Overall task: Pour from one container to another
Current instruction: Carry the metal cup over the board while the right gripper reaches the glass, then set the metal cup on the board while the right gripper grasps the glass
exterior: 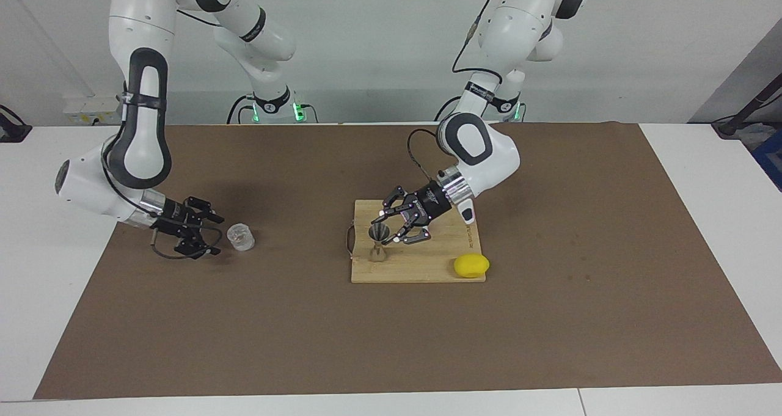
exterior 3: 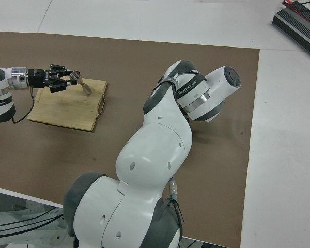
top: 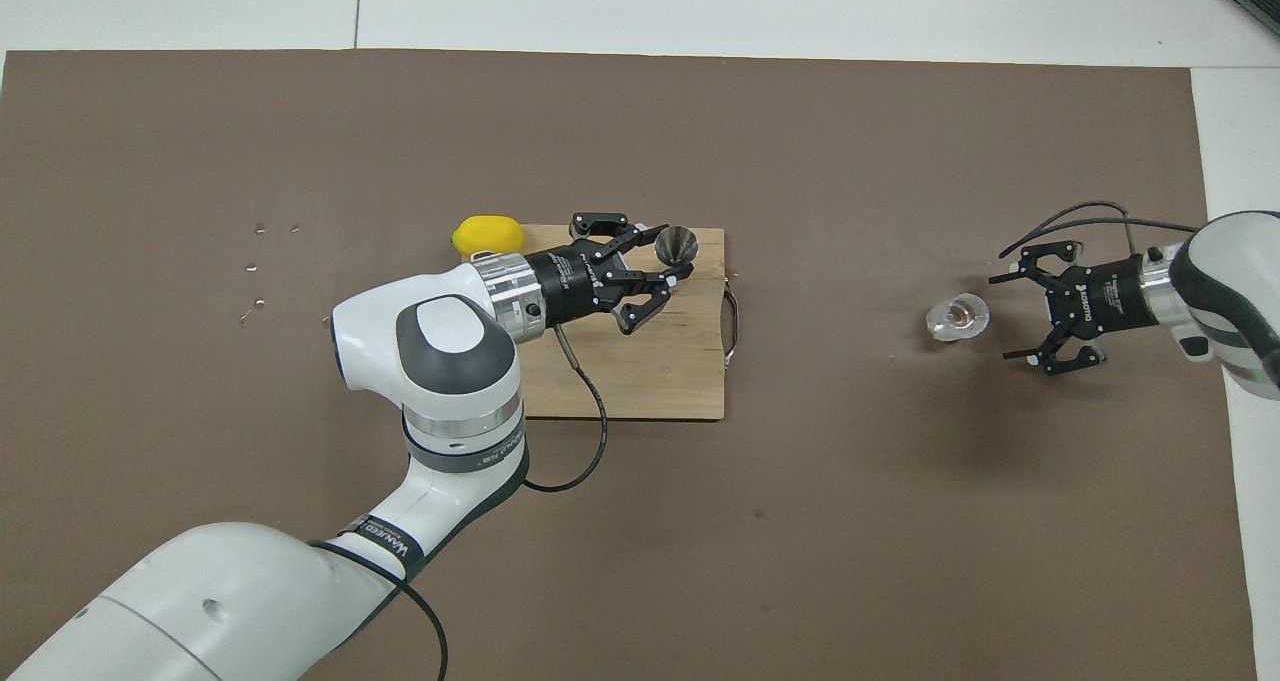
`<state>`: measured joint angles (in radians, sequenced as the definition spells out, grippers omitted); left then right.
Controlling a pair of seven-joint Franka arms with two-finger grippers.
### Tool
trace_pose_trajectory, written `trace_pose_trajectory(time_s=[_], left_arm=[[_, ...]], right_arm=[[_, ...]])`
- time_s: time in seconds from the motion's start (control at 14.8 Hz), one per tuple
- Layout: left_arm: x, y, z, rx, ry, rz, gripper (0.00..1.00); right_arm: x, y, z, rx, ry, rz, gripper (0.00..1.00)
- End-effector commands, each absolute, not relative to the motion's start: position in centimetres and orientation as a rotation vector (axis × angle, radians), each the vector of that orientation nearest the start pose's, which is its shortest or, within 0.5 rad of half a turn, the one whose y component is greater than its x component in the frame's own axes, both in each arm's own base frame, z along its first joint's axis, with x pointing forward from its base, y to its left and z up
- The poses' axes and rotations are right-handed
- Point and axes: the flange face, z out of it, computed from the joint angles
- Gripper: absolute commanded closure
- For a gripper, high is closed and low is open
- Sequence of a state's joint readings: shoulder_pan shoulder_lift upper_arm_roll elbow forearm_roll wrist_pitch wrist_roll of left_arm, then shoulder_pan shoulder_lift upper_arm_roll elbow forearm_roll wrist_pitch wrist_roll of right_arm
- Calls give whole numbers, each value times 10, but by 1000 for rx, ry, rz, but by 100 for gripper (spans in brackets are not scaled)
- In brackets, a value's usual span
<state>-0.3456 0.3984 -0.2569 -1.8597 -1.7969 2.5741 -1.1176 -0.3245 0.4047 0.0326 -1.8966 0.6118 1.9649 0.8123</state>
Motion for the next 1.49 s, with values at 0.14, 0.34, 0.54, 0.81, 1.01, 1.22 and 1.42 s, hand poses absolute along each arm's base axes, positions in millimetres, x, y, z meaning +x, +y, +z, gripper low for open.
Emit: trace_pose_trajectory(time_s=[0.14, 0.34, 0.54, 0.81, 1.01, 1.22, 1.42], left_arm=[[557, -348, 323, 1029, 1813, -879, 100], [557, -347, 321, 1029, 1819, -877, 100], [556, -347, 315, 1030, 1828, -877, 100], [556, -346, 313, 1032, 1833, -874, 1], [559, -342, 317, 1034, 1822, -880, 0], [559, -339, 345, 1054, 1778, -862, 0], [540, -331, 375, 1075, 1743, -863, 0]], right_arm=[[568, -118, 260, -1962, 1673, 630, 0], [567, -114, 257, -1941, 1683, 622, 0], [567, -106, 254, -1904, 1695, 616, 0], [568, -95, 251, -1891, 1700, 605, 0], [569, -96, 252, -1890, 1702, 596, 0], [570, -98, 253, -1886, 1708, 587, 22], [572, -105, 257, -1841, 1752, 601, 95]])
